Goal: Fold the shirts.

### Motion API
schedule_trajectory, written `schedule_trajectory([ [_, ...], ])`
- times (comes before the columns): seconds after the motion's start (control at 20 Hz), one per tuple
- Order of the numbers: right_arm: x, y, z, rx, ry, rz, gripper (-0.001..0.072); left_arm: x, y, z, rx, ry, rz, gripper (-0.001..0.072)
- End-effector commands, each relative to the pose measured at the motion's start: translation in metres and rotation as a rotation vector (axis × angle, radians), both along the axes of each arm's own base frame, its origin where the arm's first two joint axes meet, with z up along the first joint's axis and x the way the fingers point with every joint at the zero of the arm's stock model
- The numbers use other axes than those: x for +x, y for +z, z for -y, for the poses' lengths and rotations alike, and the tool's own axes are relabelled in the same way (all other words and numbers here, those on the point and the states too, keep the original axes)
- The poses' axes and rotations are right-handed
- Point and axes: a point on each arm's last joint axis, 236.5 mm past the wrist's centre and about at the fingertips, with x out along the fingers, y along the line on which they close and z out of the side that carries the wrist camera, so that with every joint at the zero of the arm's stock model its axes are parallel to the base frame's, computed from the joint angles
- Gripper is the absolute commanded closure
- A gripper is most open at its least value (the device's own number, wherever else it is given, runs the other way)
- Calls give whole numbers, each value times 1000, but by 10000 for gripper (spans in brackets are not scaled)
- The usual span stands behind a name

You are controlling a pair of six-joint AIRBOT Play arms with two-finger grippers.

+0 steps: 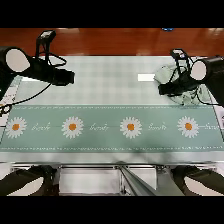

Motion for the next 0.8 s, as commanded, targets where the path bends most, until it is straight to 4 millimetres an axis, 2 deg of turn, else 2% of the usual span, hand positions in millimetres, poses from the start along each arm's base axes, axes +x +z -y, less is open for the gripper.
schedule_trajectory([
  [0.0,0,0,0,0,0,0,689,0,0,0,0,-1,-1,685],
  [0.75,2,1,-1,3,1,10,689,0,0,0,0,0,-1,685],
])
